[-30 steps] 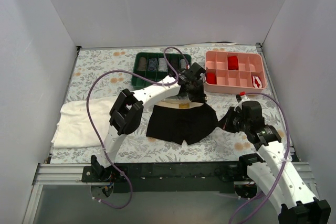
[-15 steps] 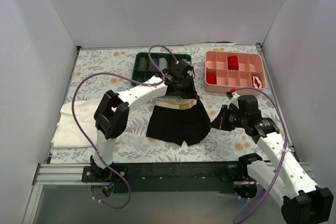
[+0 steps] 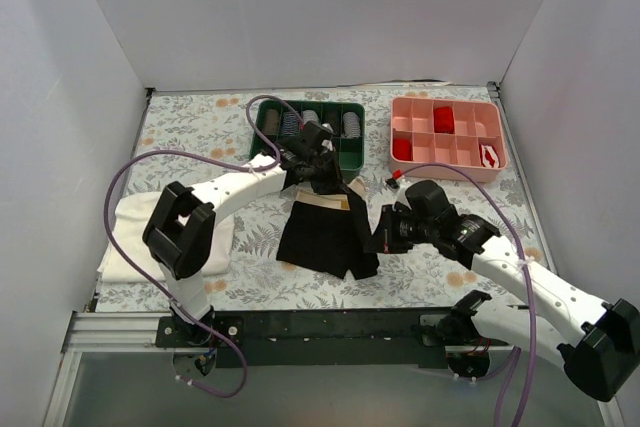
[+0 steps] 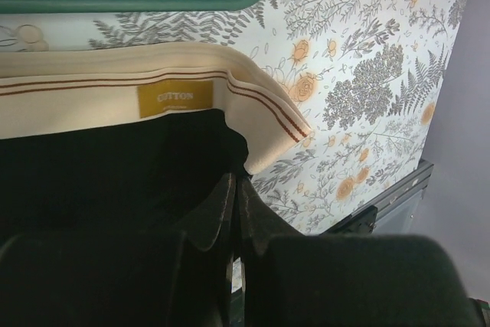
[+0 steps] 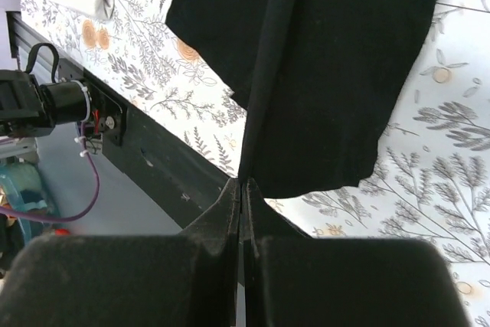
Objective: Roll the underwear
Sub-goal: Fold the underwear at the center of the board.
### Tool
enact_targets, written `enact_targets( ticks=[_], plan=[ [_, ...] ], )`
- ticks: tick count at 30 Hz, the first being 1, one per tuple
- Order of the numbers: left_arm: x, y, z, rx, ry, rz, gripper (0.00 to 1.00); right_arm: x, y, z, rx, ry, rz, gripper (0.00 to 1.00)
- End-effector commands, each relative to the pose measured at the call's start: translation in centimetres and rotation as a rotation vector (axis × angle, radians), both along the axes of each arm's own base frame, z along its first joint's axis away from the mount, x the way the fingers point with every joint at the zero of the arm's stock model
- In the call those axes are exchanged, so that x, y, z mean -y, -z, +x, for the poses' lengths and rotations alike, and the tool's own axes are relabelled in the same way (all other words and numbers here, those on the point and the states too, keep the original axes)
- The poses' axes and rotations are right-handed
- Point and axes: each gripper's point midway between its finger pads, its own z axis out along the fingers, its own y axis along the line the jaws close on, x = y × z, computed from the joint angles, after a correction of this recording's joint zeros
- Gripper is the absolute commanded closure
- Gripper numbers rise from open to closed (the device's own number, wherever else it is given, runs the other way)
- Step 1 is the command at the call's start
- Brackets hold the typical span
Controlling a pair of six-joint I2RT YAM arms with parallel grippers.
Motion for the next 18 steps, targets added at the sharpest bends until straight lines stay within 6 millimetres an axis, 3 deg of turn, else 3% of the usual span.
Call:
enact_targets(
  ticks=[1,8,18],
  plan=[
    [-2.1,-4.2,1.0,0.115,-0.020,-0.059,1.00,-3.6,-3.6,1.4,0.071,0.002,0.094,0.99],
    [-4.5,-4.4,0.5,0.129,-0.034,-0.044,1.00,-7.3,-3.5,1.3,0.065,-0.032,0.053,0.99],
    [-9.0,-4.6,0.6,0.160,-0.103,-0.001,1.00,-10.6,-1.3,1.6,0.078,-0.053,-0.060,0.99]
  ],
)
